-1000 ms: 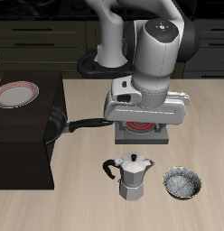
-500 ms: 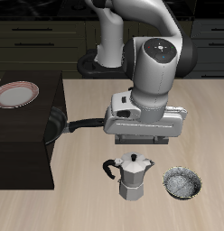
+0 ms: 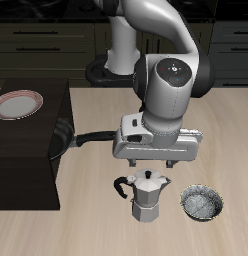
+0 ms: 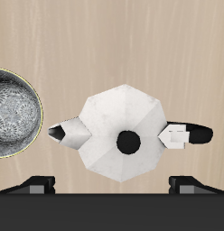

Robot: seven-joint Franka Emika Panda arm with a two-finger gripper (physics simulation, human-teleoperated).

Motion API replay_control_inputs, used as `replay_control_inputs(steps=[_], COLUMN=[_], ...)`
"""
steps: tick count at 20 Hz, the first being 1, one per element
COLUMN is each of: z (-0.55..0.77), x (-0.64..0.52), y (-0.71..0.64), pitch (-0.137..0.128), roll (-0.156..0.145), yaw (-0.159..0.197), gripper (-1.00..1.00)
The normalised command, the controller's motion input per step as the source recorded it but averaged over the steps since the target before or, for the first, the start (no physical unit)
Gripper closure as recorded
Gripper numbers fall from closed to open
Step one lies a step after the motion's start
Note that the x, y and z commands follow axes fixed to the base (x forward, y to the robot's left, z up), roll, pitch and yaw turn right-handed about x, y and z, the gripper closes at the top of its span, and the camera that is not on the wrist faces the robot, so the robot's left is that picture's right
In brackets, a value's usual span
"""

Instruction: Place the moka pot on the stove

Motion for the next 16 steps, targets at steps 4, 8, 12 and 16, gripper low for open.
replay_control_inputs(steps=[4, 8, 12, 16], z=[-0.11, -0.07, -0.09, -0.17], x=[0.02, 0.06, 0.05, -0.01], y=[-0.03, -0.11, -0.13, 0.06], pitch=[0.004, 0.009, 0.008, 0.014], roll=[-0.008, -0.009, -0.022, 0.004], yaw=[0.017, 0.001, -0.004, 0.03], gripper=[-1.0, -1.0, -1.0, -1.0])
